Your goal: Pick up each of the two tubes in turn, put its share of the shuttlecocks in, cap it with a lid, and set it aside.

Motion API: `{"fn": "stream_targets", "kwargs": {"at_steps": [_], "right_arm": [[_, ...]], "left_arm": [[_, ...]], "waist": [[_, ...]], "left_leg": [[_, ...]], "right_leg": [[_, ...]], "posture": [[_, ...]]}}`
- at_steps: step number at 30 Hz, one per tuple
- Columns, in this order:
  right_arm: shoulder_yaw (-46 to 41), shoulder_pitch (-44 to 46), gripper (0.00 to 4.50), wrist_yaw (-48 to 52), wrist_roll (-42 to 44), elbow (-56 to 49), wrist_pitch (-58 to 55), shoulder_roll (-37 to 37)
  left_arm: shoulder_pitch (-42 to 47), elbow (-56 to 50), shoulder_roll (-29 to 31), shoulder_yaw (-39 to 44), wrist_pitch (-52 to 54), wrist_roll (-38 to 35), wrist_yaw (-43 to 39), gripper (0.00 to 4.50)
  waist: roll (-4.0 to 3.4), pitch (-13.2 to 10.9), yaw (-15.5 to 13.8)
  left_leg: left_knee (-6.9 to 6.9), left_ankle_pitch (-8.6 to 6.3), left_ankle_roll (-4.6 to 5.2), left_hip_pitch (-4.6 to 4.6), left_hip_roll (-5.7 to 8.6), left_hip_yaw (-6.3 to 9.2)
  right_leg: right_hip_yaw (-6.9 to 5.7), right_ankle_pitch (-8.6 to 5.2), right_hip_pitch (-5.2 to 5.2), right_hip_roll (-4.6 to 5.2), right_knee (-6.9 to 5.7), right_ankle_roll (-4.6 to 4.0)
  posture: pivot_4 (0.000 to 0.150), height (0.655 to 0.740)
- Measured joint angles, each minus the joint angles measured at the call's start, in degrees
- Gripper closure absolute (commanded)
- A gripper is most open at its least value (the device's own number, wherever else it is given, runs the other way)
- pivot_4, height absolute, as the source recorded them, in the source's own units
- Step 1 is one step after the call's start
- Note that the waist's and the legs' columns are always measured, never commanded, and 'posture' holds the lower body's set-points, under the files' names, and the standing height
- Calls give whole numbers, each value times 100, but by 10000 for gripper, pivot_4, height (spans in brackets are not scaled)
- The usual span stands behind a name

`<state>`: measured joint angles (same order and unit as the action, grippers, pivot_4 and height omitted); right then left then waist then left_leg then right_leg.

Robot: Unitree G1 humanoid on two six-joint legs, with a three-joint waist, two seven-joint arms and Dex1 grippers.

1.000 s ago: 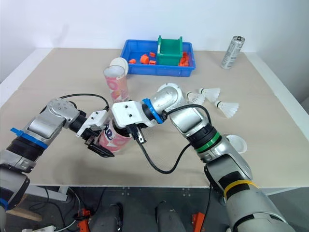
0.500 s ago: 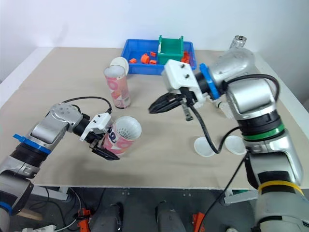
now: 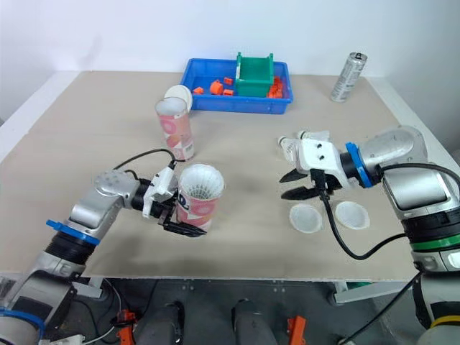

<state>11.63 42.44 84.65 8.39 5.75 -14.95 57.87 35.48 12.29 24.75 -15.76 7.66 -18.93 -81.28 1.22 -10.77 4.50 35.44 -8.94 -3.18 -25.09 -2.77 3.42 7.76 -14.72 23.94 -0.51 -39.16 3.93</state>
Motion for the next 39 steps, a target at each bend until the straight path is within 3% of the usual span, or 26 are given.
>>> {"fn": "stream_targets", "kwargs": {"at_steps": [5,13,18,28,30,35,39], "right_arm": [[262,303,9840,-228,-649,1414,439,-253],[645,665,9840,-137,-1252,2624,935,-529],[695,665,9840,269,-1319,2723,972,-529],[837,719,9840,91,-1797,2945,1278,-598],[861,752,17483,49,-1883,2987,1403,-624],[949,773,42538,-77,-2115,3016,1833,-630],[996,762,43980,-49,-2225,2916,2042,-611]], "left_arm": [[-151,685,-645,-55,-402,226,428,9255],[-106,1035,-973,-46,-877,397,607,9255],[-102,1161,-1048,-23,-1060,436,706,9255],[-95,1328,-1079,-13,-1254,482,774,9255],[-95,1337,-1079,-13,-1260,488,805,9255],[-95,1353,-1077,-6,-1266,507,858,9255],[-95,1361,-1078,-3,-1277,514,893,9255]], "waist": [[-1,0,17],[-5,1,5],[-7,1,-3],[-7,2,1],[-7,2,2],[-2,4,10],[-2,5,14]], "left_leg": [[18,2,0,4,1,-10],[17,9,1,6,4,-8],[16,9,1,7,6,-6],[15,15,-8,52,7,-7],[16,16,-10,56,7,-7],[18,23,-21,67,7,-8],[17,28,-21,68,7,-9]], "right_leg": [[9,20,-4,0,2,10],[13,27,-13,0,8,16],[15,26,-16,0,8,19],[17,15,-62,1,15,-6],[18,15,-66,1,15,-6],[21,17,-75,1,15,-4],[22,17,-76,2,15,-3]], "posture": [[1500,7367],[1500,7367],[1500,7367],[1500,7367],[1500,7367],[1500,7367],[1500,7367]]}}
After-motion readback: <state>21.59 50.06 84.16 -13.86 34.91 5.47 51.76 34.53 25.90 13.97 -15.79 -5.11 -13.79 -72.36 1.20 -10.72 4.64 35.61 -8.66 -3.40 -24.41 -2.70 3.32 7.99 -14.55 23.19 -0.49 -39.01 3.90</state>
